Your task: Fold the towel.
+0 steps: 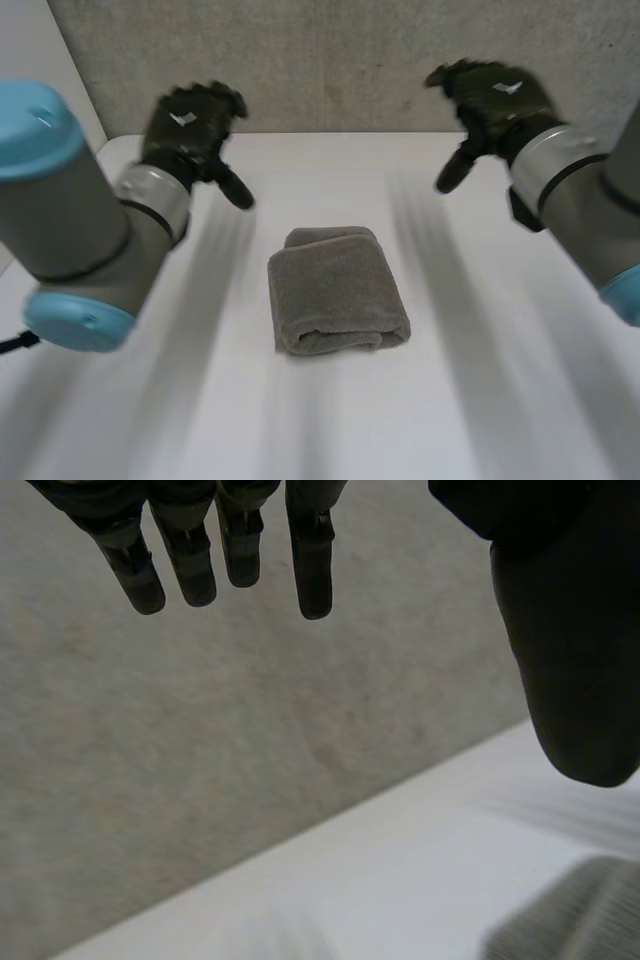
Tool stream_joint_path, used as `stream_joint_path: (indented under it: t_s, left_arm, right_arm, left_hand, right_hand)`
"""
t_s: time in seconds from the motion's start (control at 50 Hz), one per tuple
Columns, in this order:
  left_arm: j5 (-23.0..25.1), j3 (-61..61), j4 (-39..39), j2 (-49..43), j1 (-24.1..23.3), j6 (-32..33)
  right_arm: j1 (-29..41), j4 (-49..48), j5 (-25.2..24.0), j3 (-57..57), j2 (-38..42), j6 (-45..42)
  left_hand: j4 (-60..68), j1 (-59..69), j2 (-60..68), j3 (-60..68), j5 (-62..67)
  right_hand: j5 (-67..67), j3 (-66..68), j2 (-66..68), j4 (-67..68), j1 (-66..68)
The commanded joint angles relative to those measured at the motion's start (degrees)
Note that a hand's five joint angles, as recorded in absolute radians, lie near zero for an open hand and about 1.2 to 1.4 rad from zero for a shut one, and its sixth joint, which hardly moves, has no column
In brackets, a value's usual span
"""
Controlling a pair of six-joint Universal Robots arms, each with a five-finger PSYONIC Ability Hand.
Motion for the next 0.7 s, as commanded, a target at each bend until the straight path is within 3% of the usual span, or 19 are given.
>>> stream_joint_path:
  t_s: [0.02,0.16,0.7]
  left_arm:
    - [-0.1,3.3,-7.4,3.2,3.7,-0.2]
    - [-0.4,5.0,-12.7,3.8,3.7,-0.5]
    - [-0.6,3.9,-14.0,5.5,3.7,-1.0]
  right_arm:
    - [-2.2,1.3,5.5,-0.2,-1.7,-3.6]
    - [-2.3,1.6,5.6,0.6,-1.7,-4.6]
    - [-2.4,2.6,5.7,0.7,-2.1,-4.4]
  left_hand:
    - [-0.7,-0.9,-0.7,-0.8,-1.6]
    - [-0.7,-0.9,-0.7,-0.8,-1.6]
    - [-0.7,-0.9,-0.7,-0.8,-1.6]
  right_hand:
    - [-3.7,-4.2,-4.1,-4.5,-2.5]
    - [-3.7,-4.2,-4.1,-4.5,-2.5]
    - [-3.7,-4.2,-4.1,-4.5,-2.5]
